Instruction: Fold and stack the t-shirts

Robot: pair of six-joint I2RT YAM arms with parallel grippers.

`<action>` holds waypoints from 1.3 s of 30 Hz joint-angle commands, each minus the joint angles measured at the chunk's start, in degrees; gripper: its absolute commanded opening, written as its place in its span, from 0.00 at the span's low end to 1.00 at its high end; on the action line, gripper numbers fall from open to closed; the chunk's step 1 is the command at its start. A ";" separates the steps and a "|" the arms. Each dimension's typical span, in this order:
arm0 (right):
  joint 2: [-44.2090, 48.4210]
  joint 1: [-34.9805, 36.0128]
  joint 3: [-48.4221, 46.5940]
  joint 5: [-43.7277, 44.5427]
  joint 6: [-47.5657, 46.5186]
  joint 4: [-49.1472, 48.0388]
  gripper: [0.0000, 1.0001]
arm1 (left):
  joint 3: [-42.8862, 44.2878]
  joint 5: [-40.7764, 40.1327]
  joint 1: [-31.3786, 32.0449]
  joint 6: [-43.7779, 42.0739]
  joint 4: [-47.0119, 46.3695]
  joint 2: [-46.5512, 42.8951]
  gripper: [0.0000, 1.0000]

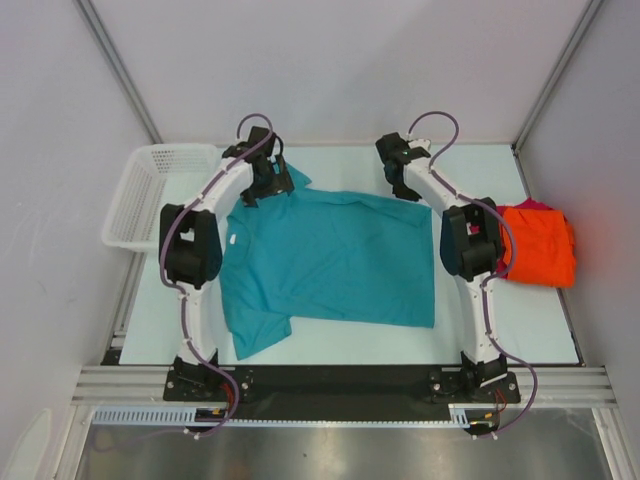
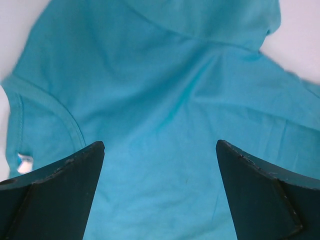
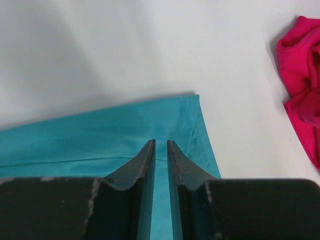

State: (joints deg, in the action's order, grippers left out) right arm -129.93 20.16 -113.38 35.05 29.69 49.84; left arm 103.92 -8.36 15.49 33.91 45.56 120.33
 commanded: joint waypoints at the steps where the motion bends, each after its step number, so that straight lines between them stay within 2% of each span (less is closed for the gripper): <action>1: -0.94 -0.83 -3.33 0.11 -1.22 2.01 0.21 | 7.43 2.03 -2.74 -4.90 0.32 3.67 0.99; 4: -0.77 -0.91 -3.34 -0.24 -1.39 1.83 0.21 | 9.72 3.35 -3.79 -7.98 -2.05 5.78 1.00; 8: 0.64 -0.91 -1.32 -1.03 -2.00 0.96 0.22 | 9.81 1.95 -4.67 -12.27 -6.79 6.84 1.00; 10: 2.21 -0.65 0.61 -1.47 -2.71 -0.36 0.22 | 12.70 0.28 -4.76 -14.48 -7.50 7.98 1.00; 14: 7.57 -0.39 7.19 -2.44 -3.50 -3.88 0.22 | 23.06 -1.30 -4.76 -22.02 -5.05 15.08 1.00; 15: 8.11 -0.21 8.08 -2.44 -3.41 -4.05 0.22 | 28.22 -1.66 -4.76 -23.18 -2.87 16.41 1.00; 18: 11.00 1.36 11.85 -2.79 -3.24 -4.23 0.22 | 33.79 -4.55 -4.85 -26.96 -0.92 19.84 1.00; 20: 12.41 3.29 14.14 -2.27 -2.89 -4.58 0.22 | 33.72 -5.35 -5.46 -27.76 -1.44 20.12 1.00; 24: 16.80 6.64 18.45 -1.65 -1.75 -4.41 0.22 | 33.28 -1.85 -8.45 -26.88 -2.67 20.90 1.00; 30: 21.90 11.38 23.55 0.54 0.01 -3.53 0.22 | 32.58 0.54 -9.51 -26.53 -2.67 22.49 1.00; 39: 28.24 13.76 27.51 2.83 1.42 -1.33 0.22 | 31.43 5.10 -9.77 -23.02 -3.46 25.12 0.99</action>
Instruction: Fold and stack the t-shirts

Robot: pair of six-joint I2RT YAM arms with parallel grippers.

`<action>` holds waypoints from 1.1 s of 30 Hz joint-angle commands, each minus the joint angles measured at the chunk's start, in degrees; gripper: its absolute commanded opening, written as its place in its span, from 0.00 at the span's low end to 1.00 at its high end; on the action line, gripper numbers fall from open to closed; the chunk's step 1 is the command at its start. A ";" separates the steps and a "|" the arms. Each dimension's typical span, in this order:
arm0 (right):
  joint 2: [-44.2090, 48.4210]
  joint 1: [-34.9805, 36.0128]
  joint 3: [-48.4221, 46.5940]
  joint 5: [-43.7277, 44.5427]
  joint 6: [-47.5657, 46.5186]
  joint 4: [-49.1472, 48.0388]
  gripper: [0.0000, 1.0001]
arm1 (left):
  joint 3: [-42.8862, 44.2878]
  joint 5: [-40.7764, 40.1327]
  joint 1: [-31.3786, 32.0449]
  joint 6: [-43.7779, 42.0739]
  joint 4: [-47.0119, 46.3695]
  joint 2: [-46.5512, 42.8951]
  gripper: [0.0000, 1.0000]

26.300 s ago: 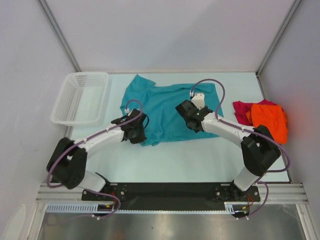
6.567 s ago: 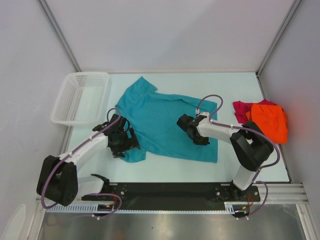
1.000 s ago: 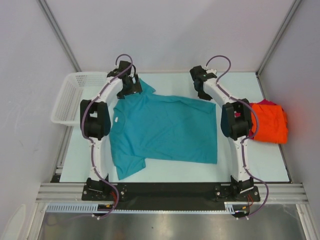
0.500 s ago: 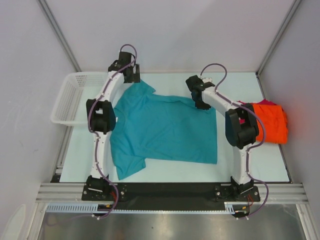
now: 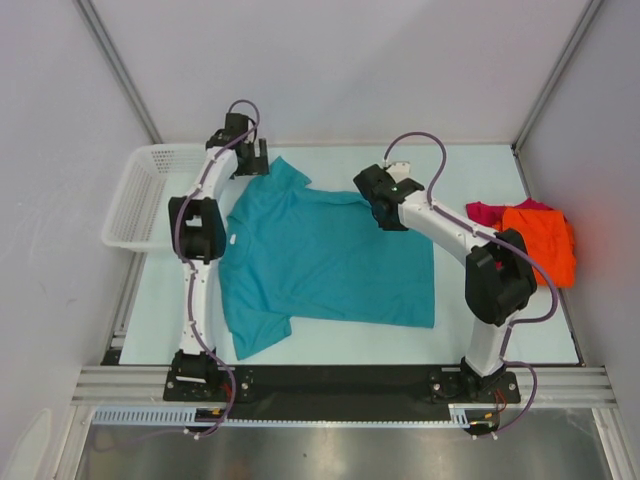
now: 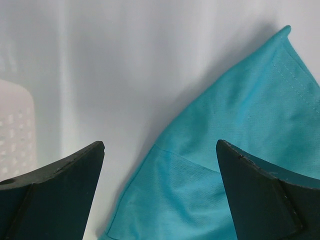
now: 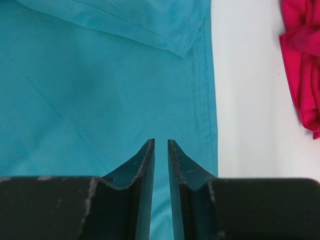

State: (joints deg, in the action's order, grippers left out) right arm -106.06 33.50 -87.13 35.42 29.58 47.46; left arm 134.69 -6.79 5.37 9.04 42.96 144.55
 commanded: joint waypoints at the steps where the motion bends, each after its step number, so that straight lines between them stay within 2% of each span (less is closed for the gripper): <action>1: 4.46 0.52 1.52 2.55 1.70 0.97 0.22 | 0.48 4.40 0.35 2.21 -0.95 1.26 1.00; 12: 3.76 1.13 1.18 2.46 2.06 1.31 0.22 | 1.27 6.26 0.43 4.85 0.19 2.67 1.00; 16: 3.41 1.48 0.21 2.81 1.97 1.84 0.22 | 3.03 9.16 0.43 6.69 1.07 4.07 0.99; 19: 3.14 1.66 0.30 3.08 2.06 1.93 0.22 | 3.65 9.68 0.52 7.40 0.99 4.34 0.96; 28: 3.05 2.36 0.38 3.60 2.41 2.28 0.22 | 3.12 10.66 0.70 8.54 0.81 4.78 0.73; 33: 2.00 2.36 0.91 3.78 2.58 1.67 0.22 | 1.28 10.13 1.05 8.54 0.46 3.90 0.65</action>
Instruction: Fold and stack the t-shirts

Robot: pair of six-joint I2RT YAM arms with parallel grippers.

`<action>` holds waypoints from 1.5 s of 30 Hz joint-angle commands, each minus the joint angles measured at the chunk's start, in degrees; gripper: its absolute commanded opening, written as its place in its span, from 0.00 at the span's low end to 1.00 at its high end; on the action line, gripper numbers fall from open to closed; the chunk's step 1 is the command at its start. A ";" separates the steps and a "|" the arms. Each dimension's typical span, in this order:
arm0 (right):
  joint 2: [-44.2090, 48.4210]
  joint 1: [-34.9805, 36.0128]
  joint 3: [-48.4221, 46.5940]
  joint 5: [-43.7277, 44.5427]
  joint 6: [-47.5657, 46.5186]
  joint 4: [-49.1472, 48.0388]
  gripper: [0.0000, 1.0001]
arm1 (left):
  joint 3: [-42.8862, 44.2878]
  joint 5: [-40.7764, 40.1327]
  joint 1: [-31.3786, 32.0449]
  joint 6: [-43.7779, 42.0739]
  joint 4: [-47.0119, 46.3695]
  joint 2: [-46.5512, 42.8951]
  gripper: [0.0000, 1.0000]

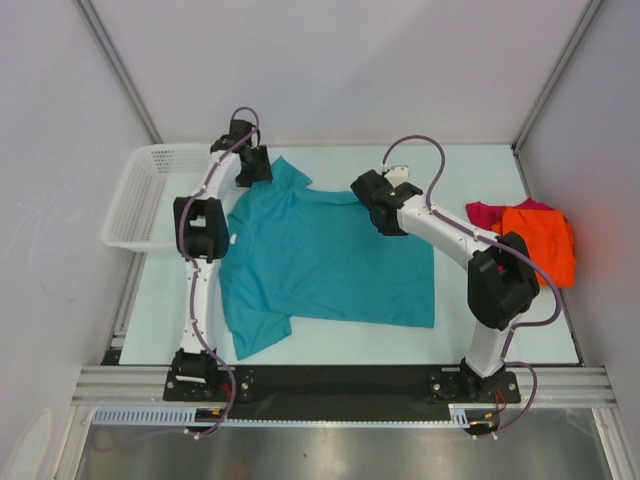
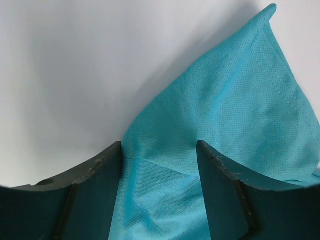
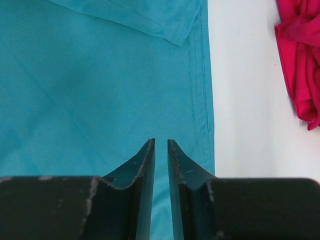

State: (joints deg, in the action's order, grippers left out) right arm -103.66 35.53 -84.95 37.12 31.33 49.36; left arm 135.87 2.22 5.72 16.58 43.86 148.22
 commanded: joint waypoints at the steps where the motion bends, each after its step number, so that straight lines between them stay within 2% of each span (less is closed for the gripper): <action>1: -0.67 0.33 -1.01 2.16 0.92 -0.41 0.22 | -0.08 1.12 0.79 0.91 -0.44 0.14 0.63; 6: -4.09 -2.12 0.57 -1.26 1.54 -3.22 0.22 | -1.84 0.59 1.14 0.39 -0.53 -1.18 0.58; 13: -6.99 -2.75 -0.39 -1.70 1.45 -4.01 0.22 | -6.41 -1.08 1.40 -0.41 -2.28 -5.83 0.51; 19: -7.44 -2.30 -0.04 -1.35 1.36 -4.01 0.21 | -10.26 -2.13 2.54 -0.41 -3.77 -9.61 0.47; 23: -6.91 -2.22 0.75 -1.09 1.45 -4.28 0.21 | -12.38 -5.64 3.07 -0.06 -5.45 -12.17 0.44; 29: -5.94 -2.22 1.89 -0.65 1.45 -4.54 0.21 | -11.78 -8.81 3.25 0.21 -6.24 -14.01 0.35; 33: -5.77 -2.31 2.15 -0.65 1.45 -4.63 0.21 | -9.93 -10.30 3.34 0.21 -6.15 -13.93 0.01; 39: -5.50 -2.31 2.24 -0.56 1.36 -4.54 0.21 | -10.36 -10.13 3.43 -0.14 -5.89 -14.10 0.00; 45: -5.42 -2.22 2.24 -0.39 1.54 -4.36 0.21 | -16.86 -10.04 3.95 -0.32 -8.52 -19.10 0.00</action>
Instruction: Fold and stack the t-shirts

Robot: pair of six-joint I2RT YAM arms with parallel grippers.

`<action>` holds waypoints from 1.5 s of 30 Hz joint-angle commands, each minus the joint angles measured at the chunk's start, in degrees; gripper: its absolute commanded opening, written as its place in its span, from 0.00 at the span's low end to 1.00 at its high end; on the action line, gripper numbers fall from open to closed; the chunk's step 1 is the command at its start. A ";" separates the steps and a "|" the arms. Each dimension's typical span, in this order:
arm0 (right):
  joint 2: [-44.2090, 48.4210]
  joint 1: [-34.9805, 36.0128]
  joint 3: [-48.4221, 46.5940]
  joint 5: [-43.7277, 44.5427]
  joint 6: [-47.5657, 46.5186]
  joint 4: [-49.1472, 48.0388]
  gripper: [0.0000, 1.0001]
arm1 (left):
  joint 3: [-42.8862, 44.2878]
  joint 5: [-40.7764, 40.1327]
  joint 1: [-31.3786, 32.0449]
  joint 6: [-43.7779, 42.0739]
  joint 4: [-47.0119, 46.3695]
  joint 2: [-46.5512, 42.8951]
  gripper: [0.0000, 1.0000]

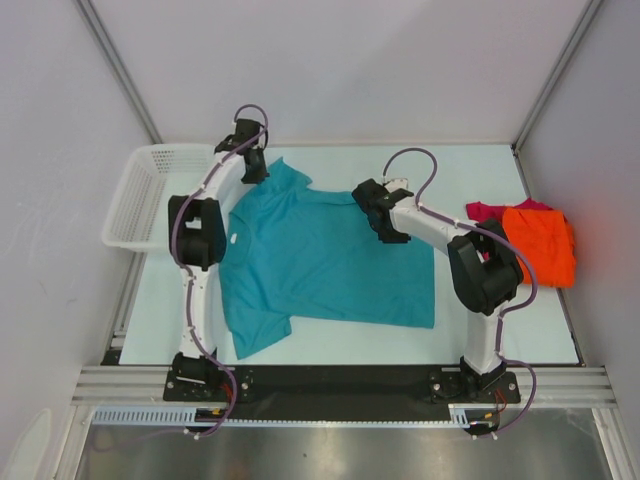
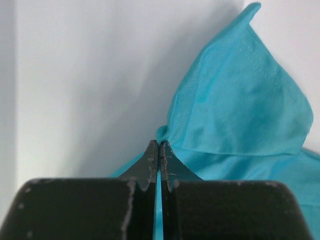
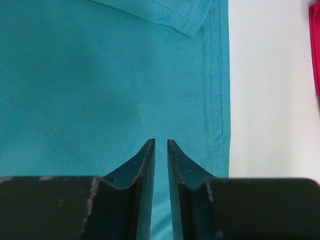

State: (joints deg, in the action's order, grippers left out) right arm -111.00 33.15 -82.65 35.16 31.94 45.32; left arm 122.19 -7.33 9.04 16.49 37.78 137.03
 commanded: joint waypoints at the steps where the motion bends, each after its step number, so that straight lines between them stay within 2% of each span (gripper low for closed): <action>1: 1.75 0.16 -0.05 1.67 0.93 -0.32 0.21 | -5.71 -0.32 0.80 -0.32 -2.88 -8.88 0.00; 3: 1.75 0.16 -0.14 1.67 0.93 -0.41 0.21 | -9.32 -0.05 0.98 -0.32 -4.64 -12.64 0.00; 7: 1.40 0.08 -0.14 1.49 0.93 -0.93 0.21 | -22.05 -0.14 2.39 -0.15 -10.09 -19.69 0.00; 21: 2.54 -0.19 2.23 1.14 1.37 -1.90 0.21 | -31.04 -3.82 7.13 -0.58 -14.22 -28.83 0.00; 28: 2.63 -0.19 2.85 0.97 1.37 -2.60 0.21 | -47.98 -4.71 11.35 -0.41 -20.72 -42.36 0.00; 33: 2.63 -0.01 2.67 0.53 1.63 -2.78 0.21 | -54.15 -4.27 15.64 0.73 -20.21 -48.78 0.00; 38: 2.98 0.25 2.76 0.70 1.98 -2.52 0.21 | -59.78 -5.15 20.48 1.70 -19.06 -50.98 0.00; 43: 4.12 0.25 3.81 0.97 2.07 -2.52 0.21 | -63.91 -5.23 21.81 3.89 -18.36 -51.34 0.00; 45: 4.30 0.25 4.34 0.88 2.16 -2.43 0.21 | -63.75 -6.37 21.81 4.16 -17.83 -51.16 0.12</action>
State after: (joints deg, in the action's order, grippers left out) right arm -110.02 33.15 -79.20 35.07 32.86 43.33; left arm 58.76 -11.86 30.79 18.17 20.16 87.42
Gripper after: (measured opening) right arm 0.209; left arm 0.040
